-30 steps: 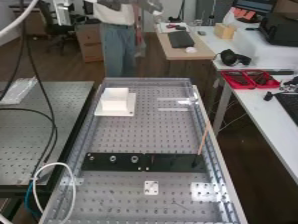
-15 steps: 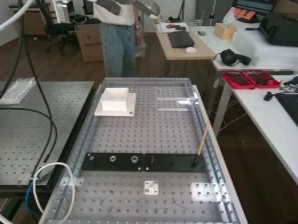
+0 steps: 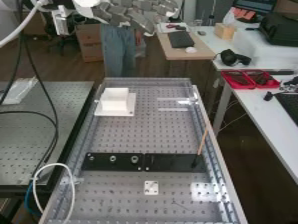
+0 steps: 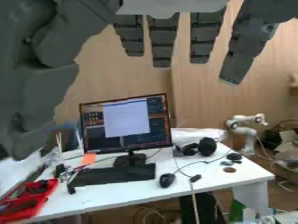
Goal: Grab the larger nut and place it in the white container
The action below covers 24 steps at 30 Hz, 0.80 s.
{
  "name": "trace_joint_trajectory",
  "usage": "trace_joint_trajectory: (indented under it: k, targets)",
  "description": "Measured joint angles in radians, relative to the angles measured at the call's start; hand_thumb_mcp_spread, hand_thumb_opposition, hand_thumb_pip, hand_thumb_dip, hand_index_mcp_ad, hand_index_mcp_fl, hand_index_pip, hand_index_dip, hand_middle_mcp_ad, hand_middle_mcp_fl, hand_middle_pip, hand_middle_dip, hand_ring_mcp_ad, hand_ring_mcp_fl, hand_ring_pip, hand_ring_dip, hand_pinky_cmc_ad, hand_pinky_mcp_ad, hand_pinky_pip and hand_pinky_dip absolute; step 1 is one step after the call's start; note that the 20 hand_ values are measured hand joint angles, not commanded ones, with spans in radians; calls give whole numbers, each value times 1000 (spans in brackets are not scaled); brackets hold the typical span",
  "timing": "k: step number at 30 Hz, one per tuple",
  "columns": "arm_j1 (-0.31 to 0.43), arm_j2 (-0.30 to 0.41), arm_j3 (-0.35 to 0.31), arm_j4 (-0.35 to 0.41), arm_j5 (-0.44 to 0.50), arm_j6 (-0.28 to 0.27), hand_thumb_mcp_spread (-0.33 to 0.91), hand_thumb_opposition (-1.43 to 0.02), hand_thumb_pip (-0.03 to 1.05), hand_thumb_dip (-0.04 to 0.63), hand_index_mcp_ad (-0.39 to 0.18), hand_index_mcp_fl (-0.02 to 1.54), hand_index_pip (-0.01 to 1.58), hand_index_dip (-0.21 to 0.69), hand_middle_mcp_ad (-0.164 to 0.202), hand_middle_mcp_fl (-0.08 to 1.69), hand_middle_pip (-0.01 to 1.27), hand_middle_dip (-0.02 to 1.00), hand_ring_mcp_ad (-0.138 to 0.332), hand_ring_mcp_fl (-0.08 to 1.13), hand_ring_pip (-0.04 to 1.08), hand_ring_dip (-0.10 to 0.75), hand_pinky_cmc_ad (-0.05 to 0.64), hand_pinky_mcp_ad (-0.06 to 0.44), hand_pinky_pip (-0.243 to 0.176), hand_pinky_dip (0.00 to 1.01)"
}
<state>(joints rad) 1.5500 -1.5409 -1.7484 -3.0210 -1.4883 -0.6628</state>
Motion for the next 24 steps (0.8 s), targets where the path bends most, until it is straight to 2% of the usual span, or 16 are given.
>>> trace_joint_trajectory:
  k: [5,11,14,19,24]
  targets:
    - [11,1,-84,69,69,9,230,-742,464,94,-14,24,80,-30,75,17,133,222,202,2,91,140,396,330,-105,552]
    - [26,-8,-174,148,184,-7,232,-744,482,112,-19,38,94,-61,77,19,129,222,206,2,91,143,398,330,-106,555]
    - [32,-17,-207,165,238,-13,230,-745,548,112,-24,40,150,-59,77,17,129,222,202,2,91,143,394,330,-106,553]
    - [43,-39,-267,197,328,-15,246,-752,562,126,-42,40,276,-59,75,37,129,222,206,2,87,140,398,330,-106,555]
    - [56,-62,-323,244,406,-14,260,-757,620,141,-56,38,534,-59,77,37,129,222,206,2,91,143,394,330,-106,569]
